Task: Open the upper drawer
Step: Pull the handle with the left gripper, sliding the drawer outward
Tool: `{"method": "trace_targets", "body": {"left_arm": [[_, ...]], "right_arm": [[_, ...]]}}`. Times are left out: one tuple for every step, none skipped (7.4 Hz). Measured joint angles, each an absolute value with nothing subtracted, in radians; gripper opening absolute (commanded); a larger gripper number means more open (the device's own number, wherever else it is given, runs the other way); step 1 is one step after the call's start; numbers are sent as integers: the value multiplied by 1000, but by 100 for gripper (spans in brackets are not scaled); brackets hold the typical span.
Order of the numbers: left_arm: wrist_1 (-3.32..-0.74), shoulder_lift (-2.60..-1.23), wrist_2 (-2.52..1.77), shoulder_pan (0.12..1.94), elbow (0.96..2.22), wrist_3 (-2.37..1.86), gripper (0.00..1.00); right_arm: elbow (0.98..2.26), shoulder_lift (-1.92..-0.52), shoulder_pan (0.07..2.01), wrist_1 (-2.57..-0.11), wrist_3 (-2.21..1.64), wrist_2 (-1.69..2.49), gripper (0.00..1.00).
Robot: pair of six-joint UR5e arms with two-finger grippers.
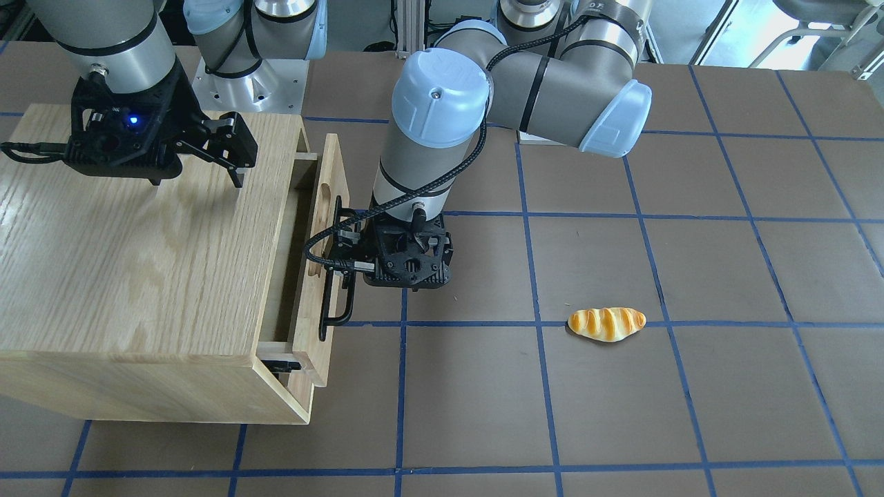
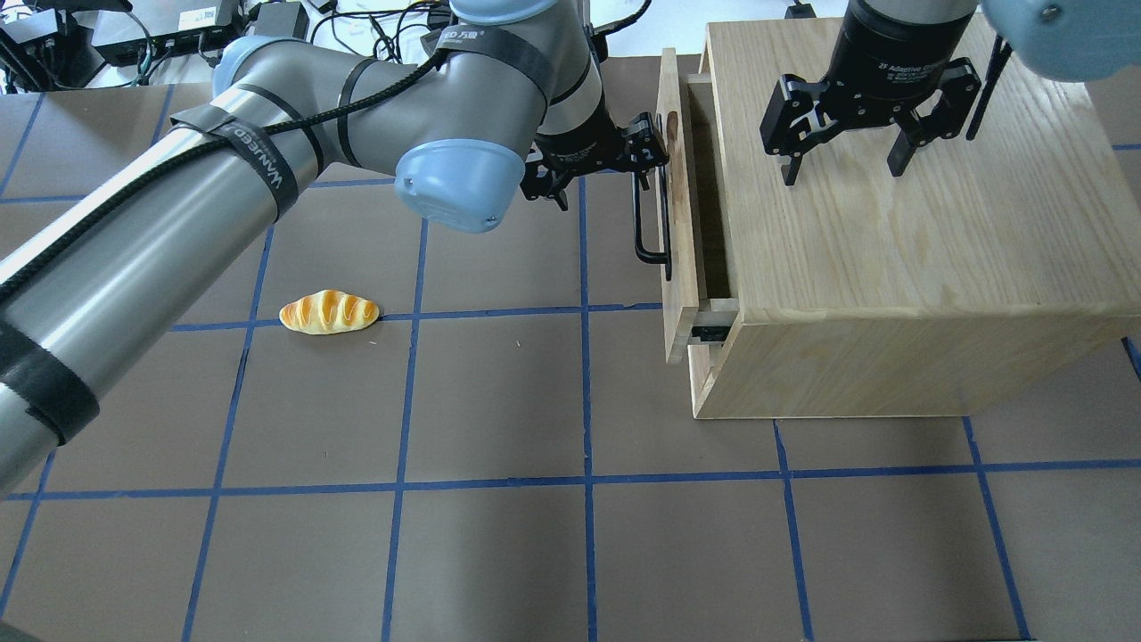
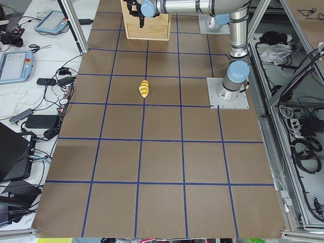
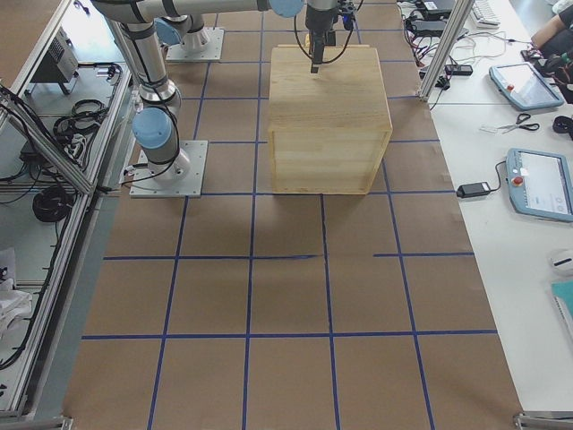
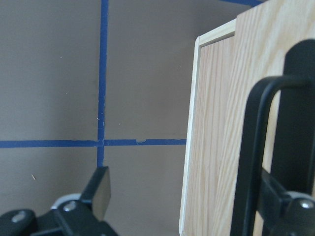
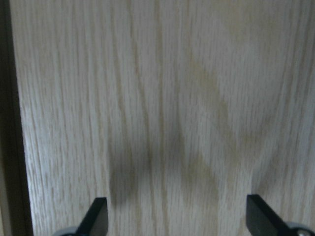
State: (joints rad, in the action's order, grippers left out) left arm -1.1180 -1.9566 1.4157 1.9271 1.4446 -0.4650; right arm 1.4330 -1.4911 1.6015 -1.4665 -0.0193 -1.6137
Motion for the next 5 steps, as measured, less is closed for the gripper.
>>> {"method": "trace_targets", "body": {"left_arm": [[-1128, -1955, 1422, 1925, 1444, -465, 100], [-1134, -1956, 1425, 1920, 1444, -465, 100], [-1141, -1955, 1427, 1910, 1444, -464, 100], [-1151, -1953, 1427, 1899, 1445, -462, 100], [-1156, -1952, 1427, 1893, 1445, -457, 100]], "right_arm": [[1433, -1491, 1601, -1466, -19, -1614, 100], [1433, -1491, 1601, -1466, -19, -1614, 100], [1433, -1491, 1601, -1466, -20, -1614, 100], [1433, -1491, 1601, -1466, -20, -1614, 100], [1433, -1491, 1601, -1466, -19, -1614, 100]]}}
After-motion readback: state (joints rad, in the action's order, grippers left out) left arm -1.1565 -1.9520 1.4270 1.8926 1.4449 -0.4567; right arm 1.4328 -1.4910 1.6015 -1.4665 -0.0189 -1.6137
